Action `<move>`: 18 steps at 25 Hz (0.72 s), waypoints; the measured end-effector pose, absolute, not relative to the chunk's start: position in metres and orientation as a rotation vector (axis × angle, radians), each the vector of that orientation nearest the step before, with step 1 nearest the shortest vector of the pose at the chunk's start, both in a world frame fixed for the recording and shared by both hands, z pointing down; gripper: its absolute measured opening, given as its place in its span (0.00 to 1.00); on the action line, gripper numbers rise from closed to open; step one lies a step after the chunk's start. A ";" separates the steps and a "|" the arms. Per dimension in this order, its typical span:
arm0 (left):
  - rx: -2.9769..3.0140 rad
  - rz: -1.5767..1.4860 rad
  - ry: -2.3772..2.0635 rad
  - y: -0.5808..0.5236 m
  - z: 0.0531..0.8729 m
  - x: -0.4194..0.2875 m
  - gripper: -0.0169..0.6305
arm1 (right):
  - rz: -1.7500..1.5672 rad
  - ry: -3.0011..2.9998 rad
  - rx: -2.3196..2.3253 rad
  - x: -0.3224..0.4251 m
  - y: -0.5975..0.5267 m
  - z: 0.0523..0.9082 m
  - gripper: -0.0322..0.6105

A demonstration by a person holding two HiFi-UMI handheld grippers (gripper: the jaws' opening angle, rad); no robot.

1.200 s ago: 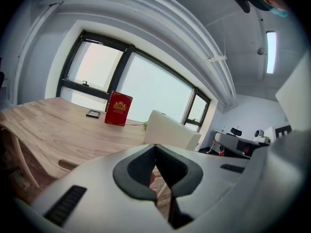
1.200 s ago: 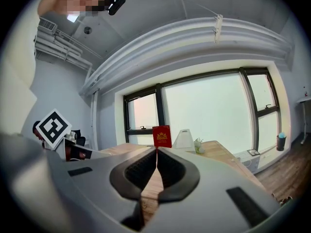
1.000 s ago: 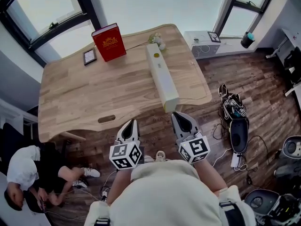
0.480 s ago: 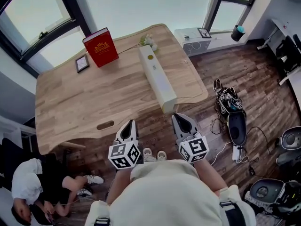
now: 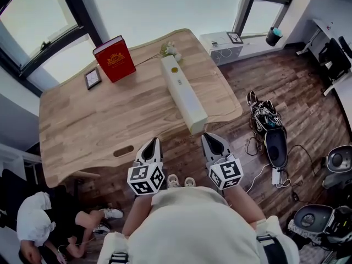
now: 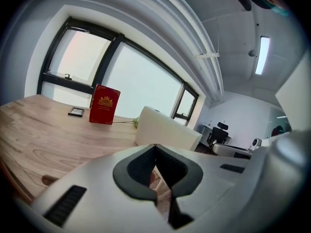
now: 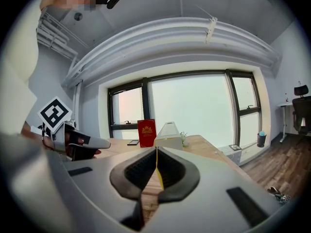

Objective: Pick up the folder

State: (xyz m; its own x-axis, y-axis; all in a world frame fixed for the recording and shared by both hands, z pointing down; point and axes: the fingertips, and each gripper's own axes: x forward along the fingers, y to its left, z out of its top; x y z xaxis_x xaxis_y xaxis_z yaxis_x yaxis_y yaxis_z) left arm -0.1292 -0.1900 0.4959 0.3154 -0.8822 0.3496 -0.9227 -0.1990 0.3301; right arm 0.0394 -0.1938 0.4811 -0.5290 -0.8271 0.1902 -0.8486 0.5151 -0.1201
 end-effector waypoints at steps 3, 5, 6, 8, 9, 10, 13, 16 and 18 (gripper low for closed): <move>2.117 0.121 -1.584 -0.192 0.496 -0.130 0.06 | 0.300 -2.627 1.484 0.040 -0.196 0.484 0.08; 2.118 0.124 -1.580 -0.194 0.496 -0.132 0.06 | 0.303 -2.619 1.503 0.041 -0.199 0.486 0.08; 2.117 0.125 -1.578 -0.195 0.497 -0.133 0.06 | 0.306 -2.614 1.510 0.042 -0.201 0.488 0.09; 2.114 0.124 -1.575 -0.197 0.498 -0.135 0.06 | 0.309 -2.602 1.516 0.041 -0.202 0.491 0.09; 2.112 0.122 -1.574 -0.197 0.499 -0.135 0.06 | 0.310 -2.597 1.517 0.041 -0.202 0.493 0.09; 2.110 0.120 -1.572 -0.198 0.499 -0.136 0.06 | 0.310 -2.592 1.517 0.041 -0.202 0.495 0.09; 2.109 0.114 -1.563 -0.200 0.499 -0.136 0.06 | 0.310 -2.586 1.519 0.041 -0.204 0.500 0.09; 2.110 0.113 -1.556 -0.202 0.500 -0.137 0.06 | 0.325 -2.582 1.518 0.040 -0.206 0.506 0.11; 2.107 0.111 -1.553 -0.203 0.501 -0.138 0.06 | 0.340 -2.578 1.508 0.038 -0.208 0.510 0.27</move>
State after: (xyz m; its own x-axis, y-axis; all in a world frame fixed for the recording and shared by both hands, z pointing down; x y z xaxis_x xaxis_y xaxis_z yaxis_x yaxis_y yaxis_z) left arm -0.1379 -0.2032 0.5010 0.3409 -0.8690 0.3587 -0.9110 -0.2112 0.3541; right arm 0.0378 -0.2078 0.5097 -0.4897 -0.8414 0.2288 -0.8719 0.4734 -0.1253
